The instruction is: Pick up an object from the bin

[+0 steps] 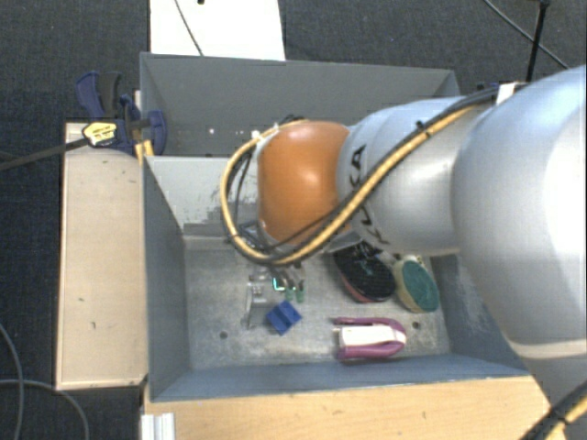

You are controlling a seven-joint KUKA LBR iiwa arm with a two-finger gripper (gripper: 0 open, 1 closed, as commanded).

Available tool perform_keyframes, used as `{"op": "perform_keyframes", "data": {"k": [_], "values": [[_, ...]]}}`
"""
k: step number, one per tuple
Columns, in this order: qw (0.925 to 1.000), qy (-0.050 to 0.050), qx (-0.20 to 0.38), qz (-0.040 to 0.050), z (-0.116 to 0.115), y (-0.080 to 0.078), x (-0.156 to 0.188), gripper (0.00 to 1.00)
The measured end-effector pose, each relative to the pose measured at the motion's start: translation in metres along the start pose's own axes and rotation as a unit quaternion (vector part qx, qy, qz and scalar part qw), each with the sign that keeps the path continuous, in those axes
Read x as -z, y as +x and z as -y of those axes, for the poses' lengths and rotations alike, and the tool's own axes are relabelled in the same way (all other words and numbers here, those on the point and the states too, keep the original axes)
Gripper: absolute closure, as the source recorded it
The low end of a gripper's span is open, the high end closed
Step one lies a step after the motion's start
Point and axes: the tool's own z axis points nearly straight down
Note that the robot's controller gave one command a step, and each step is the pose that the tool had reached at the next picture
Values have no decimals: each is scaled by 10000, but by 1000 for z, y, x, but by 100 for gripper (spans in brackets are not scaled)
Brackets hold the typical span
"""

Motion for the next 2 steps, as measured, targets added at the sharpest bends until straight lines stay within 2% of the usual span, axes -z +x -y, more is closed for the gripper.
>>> {"op": "perform_keyframes", "data": {"k": [1, 2], "values": [[10000, 4, -60, 9, 83, 4, -61, 0], [10000, -7, -49, 33, 79, 3, -58, 100]]}}
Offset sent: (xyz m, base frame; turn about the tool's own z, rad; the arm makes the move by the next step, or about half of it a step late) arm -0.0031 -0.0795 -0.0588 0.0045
